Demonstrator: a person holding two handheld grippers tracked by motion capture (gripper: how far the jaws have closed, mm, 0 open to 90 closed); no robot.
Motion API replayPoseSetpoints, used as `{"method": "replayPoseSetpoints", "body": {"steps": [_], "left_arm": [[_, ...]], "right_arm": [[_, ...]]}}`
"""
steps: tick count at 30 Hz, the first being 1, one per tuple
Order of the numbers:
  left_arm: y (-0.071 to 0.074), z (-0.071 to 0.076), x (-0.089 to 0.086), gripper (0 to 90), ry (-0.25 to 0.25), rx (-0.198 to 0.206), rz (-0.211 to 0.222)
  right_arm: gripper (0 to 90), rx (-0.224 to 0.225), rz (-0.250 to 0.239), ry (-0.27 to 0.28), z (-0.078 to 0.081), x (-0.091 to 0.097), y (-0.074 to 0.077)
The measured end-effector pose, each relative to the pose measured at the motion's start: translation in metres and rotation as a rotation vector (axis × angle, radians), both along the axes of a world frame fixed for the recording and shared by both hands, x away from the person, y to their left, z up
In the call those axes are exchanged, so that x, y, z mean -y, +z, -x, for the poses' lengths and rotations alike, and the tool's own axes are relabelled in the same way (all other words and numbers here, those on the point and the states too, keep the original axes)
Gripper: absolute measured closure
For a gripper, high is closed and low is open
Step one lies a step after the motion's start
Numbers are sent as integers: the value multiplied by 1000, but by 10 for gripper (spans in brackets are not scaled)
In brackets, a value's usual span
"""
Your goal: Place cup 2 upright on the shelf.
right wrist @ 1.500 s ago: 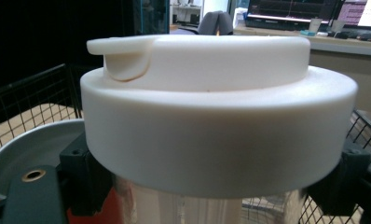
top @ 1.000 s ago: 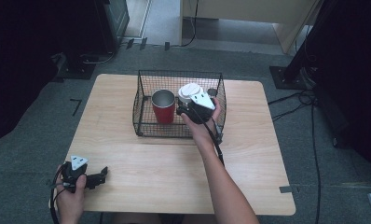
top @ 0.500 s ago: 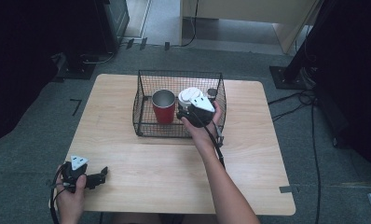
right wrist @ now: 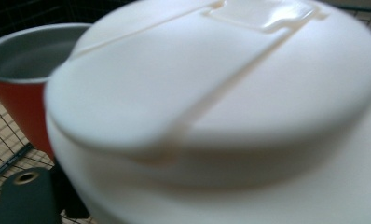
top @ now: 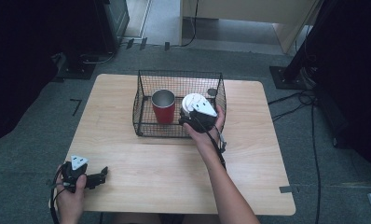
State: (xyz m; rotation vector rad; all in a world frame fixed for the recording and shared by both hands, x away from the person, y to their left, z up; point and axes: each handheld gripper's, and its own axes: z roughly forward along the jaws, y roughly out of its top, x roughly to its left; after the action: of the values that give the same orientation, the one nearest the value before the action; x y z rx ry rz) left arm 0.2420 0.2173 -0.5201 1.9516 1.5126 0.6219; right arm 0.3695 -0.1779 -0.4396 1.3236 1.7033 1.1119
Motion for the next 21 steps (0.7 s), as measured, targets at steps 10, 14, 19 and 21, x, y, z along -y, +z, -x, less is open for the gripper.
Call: {"method": "replayPoseSetpoints", "body": {"steps": [10,14,19,21], "left_arm": [[0,0,0,21,-1,-1,-1],[0,0,0,21,-1,0,0],[0,0,0,21,0,0,0],[0,0,0,21,-1,-1,-1]], "right_arm": [[57,-28,-29,2,7,10,-4],[19,-26,-36,13,13,12,-3],[0,-33,-26,1,19,14,-2],[0,-31,-26,9,23,17,-2]]}}
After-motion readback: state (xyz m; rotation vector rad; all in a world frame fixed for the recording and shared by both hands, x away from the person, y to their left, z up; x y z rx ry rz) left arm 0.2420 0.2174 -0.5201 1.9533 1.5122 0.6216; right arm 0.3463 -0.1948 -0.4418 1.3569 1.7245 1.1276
